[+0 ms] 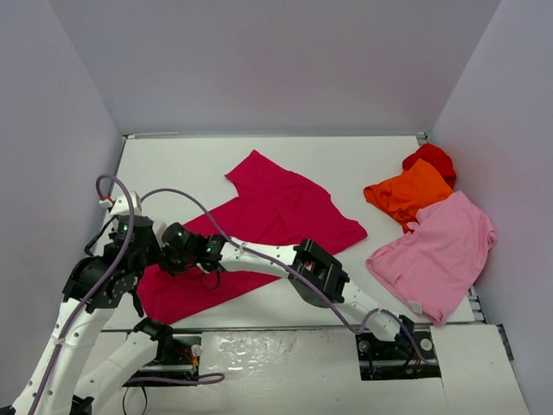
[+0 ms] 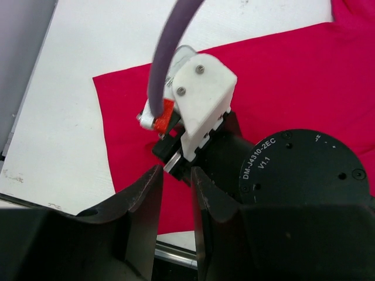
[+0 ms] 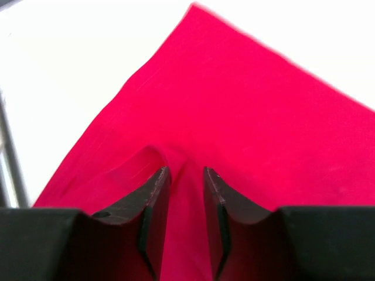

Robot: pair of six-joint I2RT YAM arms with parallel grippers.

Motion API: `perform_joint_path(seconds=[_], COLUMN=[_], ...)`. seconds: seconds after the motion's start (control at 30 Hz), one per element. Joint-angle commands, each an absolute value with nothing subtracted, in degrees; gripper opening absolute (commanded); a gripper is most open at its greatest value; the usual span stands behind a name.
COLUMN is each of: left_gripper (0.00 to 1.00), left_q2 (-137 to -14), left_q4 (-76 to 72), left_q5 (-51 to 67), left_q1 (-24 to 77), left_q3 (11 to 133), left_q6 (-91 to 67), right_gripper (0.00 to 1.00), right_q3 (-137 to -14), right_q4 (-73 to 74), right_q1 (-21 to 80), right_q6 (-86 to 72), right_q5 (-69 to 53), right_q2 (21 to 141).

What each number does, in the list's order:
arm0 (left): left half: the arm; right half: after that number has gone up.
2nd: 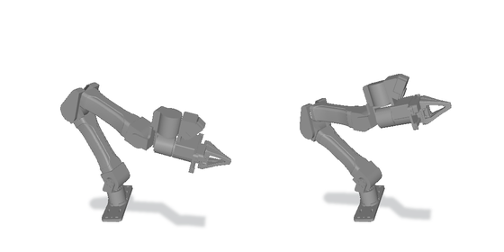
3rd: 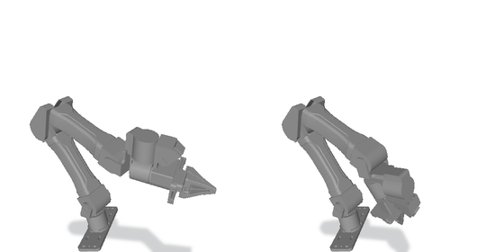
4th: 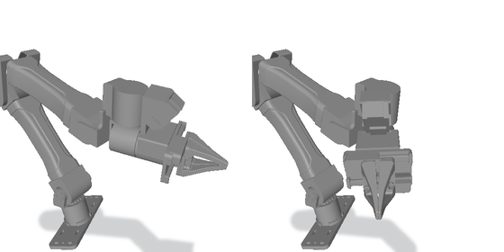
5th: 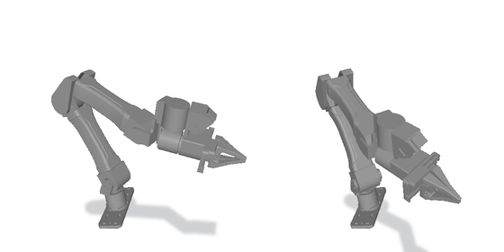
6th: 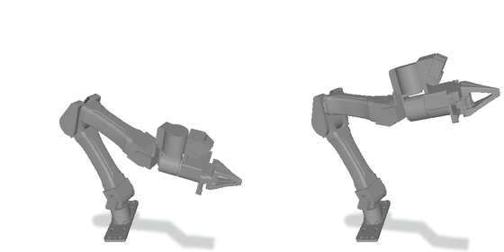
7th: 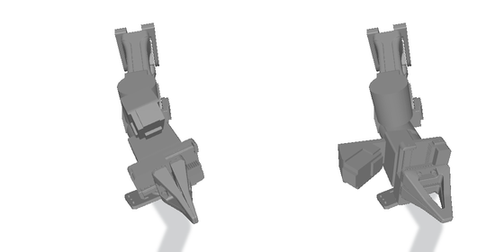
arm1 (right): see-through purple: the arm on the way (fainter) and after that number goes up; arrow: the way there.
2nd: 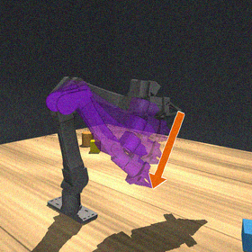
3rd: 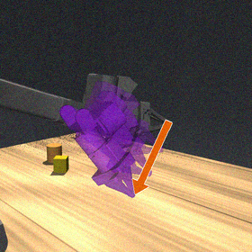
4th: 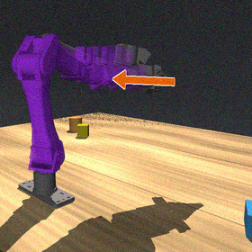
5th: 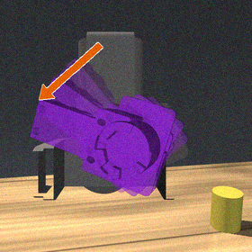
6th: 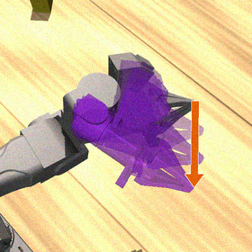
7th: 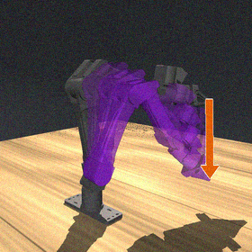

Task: Fold and stack the t-shirts
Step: Fold the flattened tshirt in 1/3 of the way

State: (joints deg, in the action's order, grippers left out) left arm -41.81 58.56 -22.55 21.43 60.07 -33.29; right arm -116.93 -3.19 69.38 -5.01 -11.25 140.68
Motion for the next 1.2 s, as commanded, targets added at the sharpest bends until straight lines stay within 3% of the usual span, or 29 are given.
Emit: perform_joint_path(seconds=[0.0,0.03,0.07,0.1,0.23,0.33,0.43,0.53,0.57,0.6,0.8,1.17], left_gripper=[0.24,0.23,0.23,0.23,0.24,0.24,0.24,0.24,0.24,0.23,0.2,0.15], left_q2=[-38.8,-37.8,-36.5,-34.6,-30.8,-30.9,-32.7,-33.7,-33.7,-33.8,-37.2,-40.5], left_q4=[54.4,54.1,53.6,53.0,51.4,52.2,53.4,53.2,52.5,52.0,50.6,49.4], left_q5=[-25.0,-25.3,-25.7,-26.2,-27.1,-27.9,-28.8,-29.6,-29.6,-29.5,-26.7,-23.0], left_q1=[21.6,21.6,21.6,21.6,21.6,21.6,21.6,21.7,21.6,21.6,21.6,21.6], left_q3=[60.8,60.7,60.5,60.4,59.8,60.5,61.6,62.0,61.8,61.8,61.9,61.5], left_q6=[-35.3,-35.3,-35.3,-35.2,-34.1,-33.3,-32.5,-32.2,-31.9,-31.6,-31.9,-33.4], right_gripper=[0.47,0.62,0.67,0.99,1.0,0.95,0.77,0.34,0.09,0.01,0.0,0.0], right_q3=[-116.3,-116.2,-115.9,-115.2,-114.4,-112.2,-104.3,-95.7,-93.5,-91.9,-87.4,-83.1], right_q4=[-14.6,-15.2,-16.0,-17.5,-17.5,-12.1,-9.4,-5.7,-4.3,-2.3,4.1,2.9], right_q1=[68.4,68.4,68.5,68.5,68.1,67.4,67.3,67.1,67.0,66.8,65.9,66.4], right_q6=[-5.2,-5.4,-5.5,-5.1,-5.2,-6.6,-8.2,-12.5,-13.9,-15.2,-20.6,-22.8], right_q5=[3.7,6.3,9.5,14.4,23.6,22.6,22.1,22.3,22.0,21.4,6.3,1.1], right_q2=[137.0,137.2,137.2,137.1,136.3,132.9,126.4,119.1,117.0,114.8,113.2,116.2])
